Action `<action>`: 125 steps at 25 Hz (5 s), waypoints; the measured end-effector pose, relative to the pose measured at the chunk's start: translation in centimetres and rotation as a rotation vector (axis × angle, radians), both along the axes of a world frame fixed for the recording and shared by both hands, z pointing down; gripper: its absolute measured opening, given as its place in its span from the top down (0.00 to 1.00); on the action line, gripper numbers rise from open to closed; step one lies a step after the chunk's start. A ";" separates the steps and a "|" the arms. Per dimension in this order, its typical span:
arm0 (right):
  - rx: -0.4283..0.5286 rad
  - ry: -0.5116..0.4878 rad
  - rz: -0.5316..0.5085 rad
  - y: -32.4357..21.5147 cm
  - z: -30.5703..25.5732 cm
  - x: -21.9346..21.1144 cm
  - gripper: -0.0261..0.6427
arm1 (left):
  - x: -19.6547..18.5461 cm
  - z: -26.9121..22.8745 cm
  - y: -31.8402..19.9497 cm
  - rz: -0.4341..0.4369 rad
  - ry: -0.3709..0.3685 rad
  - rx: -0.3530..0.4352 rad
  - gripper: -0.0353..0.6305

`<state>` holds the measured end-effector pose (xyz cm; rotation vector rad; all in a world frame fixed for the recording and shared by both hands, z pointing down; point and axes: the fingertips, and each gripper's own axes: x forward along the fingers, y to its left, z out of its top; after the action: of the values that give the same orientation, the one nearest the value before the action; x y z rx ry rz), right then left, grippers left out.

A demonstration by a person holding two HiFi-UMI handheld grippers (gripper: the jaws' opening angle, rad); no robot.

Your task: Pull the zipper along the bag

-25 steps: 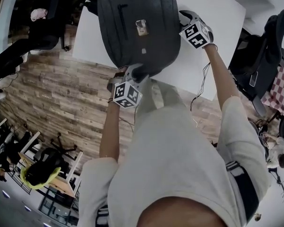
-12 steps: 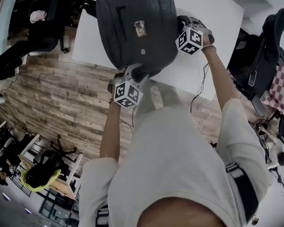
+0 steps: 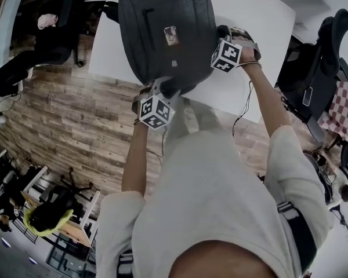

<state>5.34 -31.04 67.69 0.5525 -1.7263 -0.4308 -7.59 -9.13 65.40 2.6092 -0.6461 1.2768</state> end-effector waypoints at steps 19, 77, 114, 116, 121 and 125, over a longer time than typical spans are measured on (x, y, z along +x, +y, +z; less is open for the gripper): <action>-0.165 -0.430 0.264 1.7 -1.9 -0.1 0.69 | -0.1 -0.2 -0.1 -0.004 0.005 0.015 0.67; -0.188 -0.130 0.284 13.2 -0.7 -0.5 0.93 | -0.3 0.3 -0.8 -0.068 -0.017 0.001 0.68; -0.387 -0.275 0.377 23.6 -0.3 -7.3 0.94 | -6.9 -2.4 2.3 0.153 -0.114 0.220 0.61; -0.387 -0.276 0.373 23.6 -0.3 -7.2 0.94 | -7.7 -1.4 2.5 0.214 -0.188 0.236 0.61; -0.391 -0.267 0.377 23.3 -0.4 -6.3 0.94 | -6.4 -0.6 2.3 0.318 -0.234 0.258 0.62; -0.372 -0.251 0.418 22.2 -0.3 -3.9 0.94 | -3.6 -0.5 2.4 0.325 -0.205 0.267 0.68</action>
<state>1.42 -8.87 67.37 0.6921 -1.8107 0.2623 -11.19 -6.70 64.94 2.9159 -0.4609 1.6736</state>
